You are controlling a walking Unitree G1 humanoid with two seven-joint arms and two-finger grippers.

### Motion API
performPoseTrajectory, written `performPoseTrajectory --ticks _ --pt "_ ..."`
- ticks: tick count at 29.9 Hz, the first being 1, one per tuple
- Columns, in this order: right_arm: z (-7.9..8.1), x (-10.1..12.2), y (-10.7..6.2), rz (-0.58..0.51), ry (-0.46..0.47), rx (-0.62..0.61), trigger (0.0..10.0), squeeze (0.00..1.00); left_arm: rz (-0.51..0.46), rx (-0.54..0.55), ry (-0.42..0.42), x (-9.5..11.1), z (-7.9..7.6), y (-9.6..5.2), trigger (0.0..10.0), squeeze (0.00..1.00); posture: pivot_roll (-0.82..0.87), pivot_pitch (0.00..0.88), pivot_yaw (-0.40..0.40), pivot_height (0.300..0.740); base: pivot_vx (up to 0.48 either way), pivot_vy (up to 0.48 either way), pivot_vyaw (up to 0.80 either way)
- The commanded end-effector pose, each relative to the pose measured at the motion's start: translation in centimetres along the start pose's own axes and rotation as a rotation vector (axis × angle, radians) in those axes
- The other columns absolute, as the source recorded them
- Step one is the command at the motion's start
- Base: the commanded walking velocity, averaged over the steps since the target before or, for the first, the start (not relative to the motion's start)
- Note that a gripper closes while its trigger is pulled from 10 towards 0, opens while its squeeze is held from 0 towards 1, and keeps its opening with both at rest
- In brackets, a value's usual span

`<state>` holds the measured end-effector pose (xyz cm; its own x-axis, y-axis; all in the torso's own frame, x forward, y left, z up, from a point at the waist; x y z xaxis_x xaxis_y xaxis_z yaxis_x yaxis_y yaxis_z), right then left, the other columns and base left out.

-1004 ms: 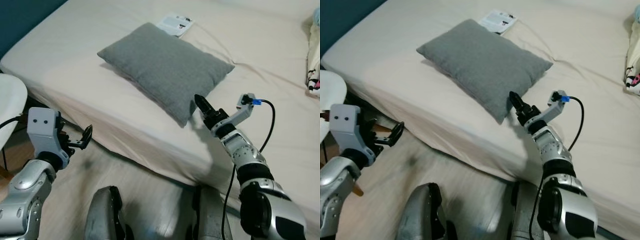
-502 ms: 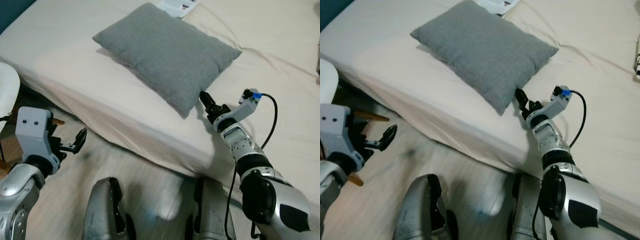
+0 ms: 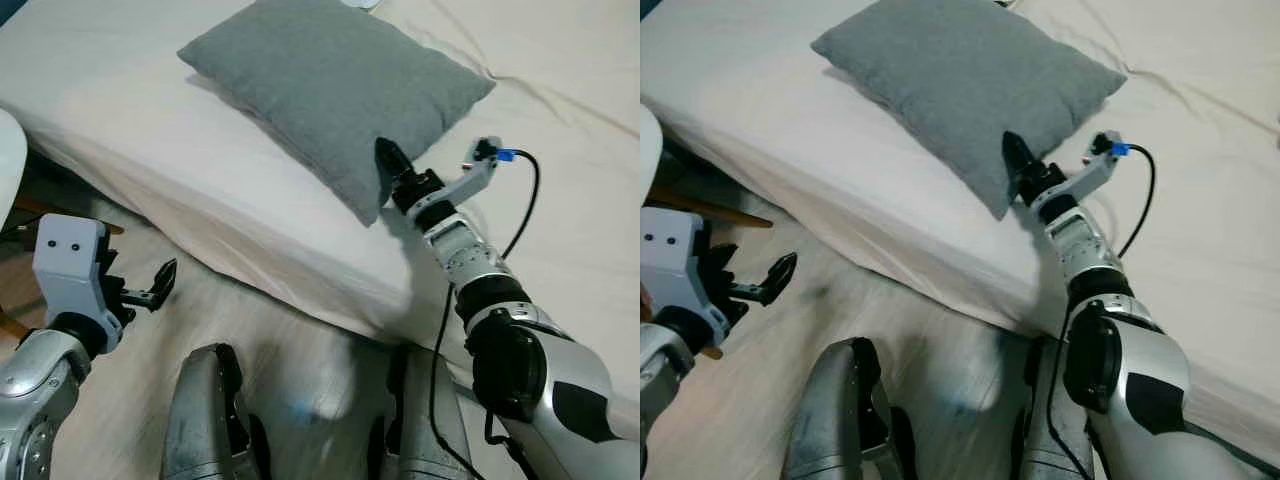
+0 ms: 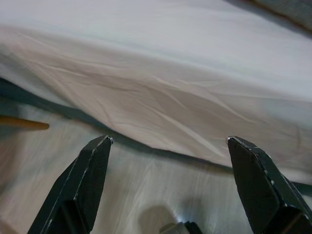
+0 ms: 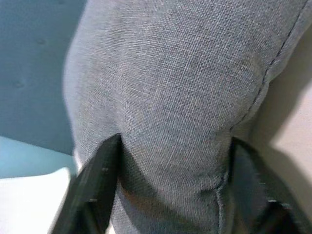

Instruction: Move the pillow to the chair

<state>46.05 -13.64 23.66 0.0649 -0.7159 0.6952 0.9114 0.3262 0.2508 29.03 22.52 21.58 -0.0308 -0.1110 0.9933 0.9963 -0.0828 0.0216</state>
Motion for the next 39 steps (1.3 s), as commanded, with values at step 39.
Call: performPoseTrajectory --ticks 39 --pt "10.8 6.1 -4.3 -0.073 -0.284 0.606 0.0 0.0 -0.1 0.058 -0.104 1.4 -1.2 6.1 10.0 0.0 0.0 0.206 -0.022 0.516 0.0 0.0 0.0"
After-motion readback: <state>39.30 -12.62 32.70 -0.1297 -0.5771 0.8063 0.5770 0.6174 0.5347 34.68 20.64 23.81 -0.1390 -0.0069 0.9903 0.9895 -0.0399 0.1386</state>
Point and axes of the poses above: a point about 5 cm out from each wrist's last joint towards the gripper, its own y axis pointing out of the wrist towards the gripper, its own x axis along the axis of the wrist's last joint, z = x × y, the point moved 5 cm from there along y, pointing out of the wrist towards the gripper, and after that the axes turned 1 degree about y, right-handed, at the moved point
